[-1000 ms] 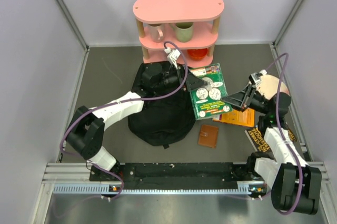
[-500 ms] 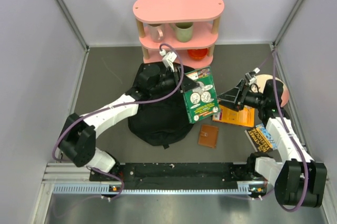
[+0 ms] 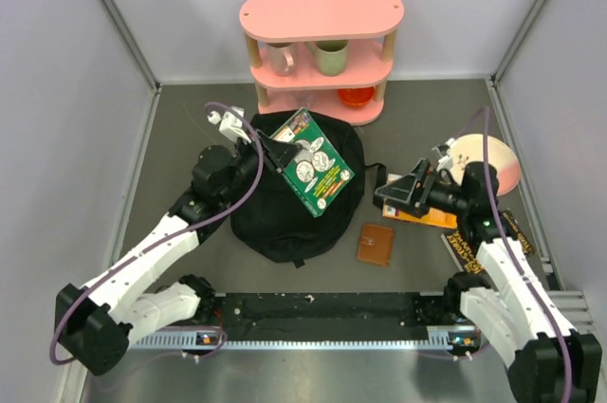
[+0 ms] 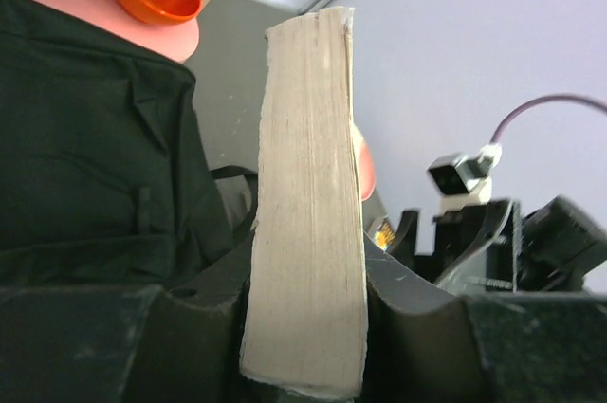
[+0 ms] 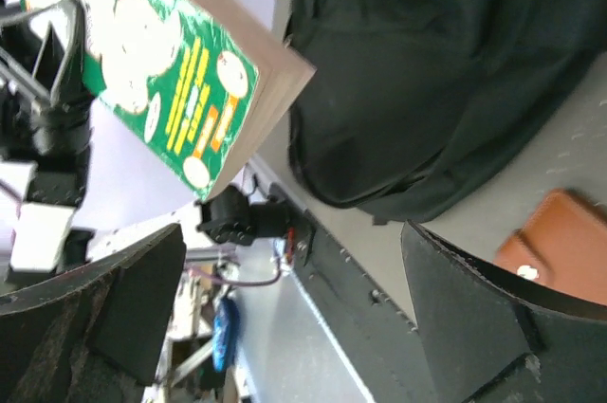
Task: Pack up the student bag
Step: Pick up the book from the center of the board.
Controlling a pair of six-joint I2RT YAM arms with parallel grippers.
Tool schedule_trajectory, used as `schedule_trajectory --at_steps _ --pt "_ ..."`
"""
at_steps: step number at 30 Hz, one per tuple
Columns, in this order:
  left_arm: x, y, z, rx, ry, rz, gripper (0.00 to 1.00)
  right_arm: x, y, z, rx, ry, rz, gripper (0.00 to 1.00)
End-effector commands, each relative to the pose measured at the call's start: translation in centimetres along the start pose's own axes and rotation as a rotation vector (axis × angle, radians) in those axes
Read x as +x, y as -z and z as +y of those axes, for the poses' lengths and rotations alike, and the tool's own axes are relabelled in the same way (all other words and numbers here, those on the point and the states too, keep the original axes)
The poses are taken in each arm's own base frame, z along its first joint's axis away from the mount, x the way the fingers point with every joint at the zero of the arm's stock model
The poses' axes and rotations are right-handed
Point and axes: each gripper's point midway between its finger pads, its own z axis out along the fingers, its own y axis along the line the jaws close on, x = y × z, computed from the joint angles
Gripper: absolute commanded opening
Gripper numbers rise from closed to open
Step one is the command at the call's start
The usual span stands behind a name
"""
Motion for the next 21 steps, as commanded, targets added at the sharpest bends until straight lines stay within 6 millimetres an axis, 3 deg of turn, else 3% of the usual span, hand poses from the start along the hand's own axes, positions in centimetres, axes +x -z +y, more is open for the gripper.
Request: schedule_trajectory --at_steps 1,3,9,15,19,21 --pt "-3.3 0.8 -3.3 0.148 0.138 -0.176 0.00 1.7 -1.2 2.6 -0.090 -0.049 -0.027 0.95" --pt "-3.6 1.0 -4.0 0.191 0.173 -0.187 0.00 1.8 -1.6 4.7 -0.182 -0.060 -0.045 0.96" --pt "-3.3 1.2 -5.2 0.282 0.235 -0.181 0.00 2.1 -3.0 7.1 -0.266 -0.078 -0.069 0.99" --pt "-2.9 1.1 -6.0 0.346 0.285 -0.161 0.00 2.7 -4.8 7.3 -0.315 -0.196 -0.062 0.99" --pt "-2.4 0.7 -6.2 0.365 0.308 -0.148 0.00 2.2 -5.5 8.7 -0.383 -0.164 -0.080 0.99" --pt "-2.4 0.7 -6.4 0.382 0.318 -0.149 0.00 2.2 -6.1 8.2 -0.380 -0.196 -0.089 0.99"
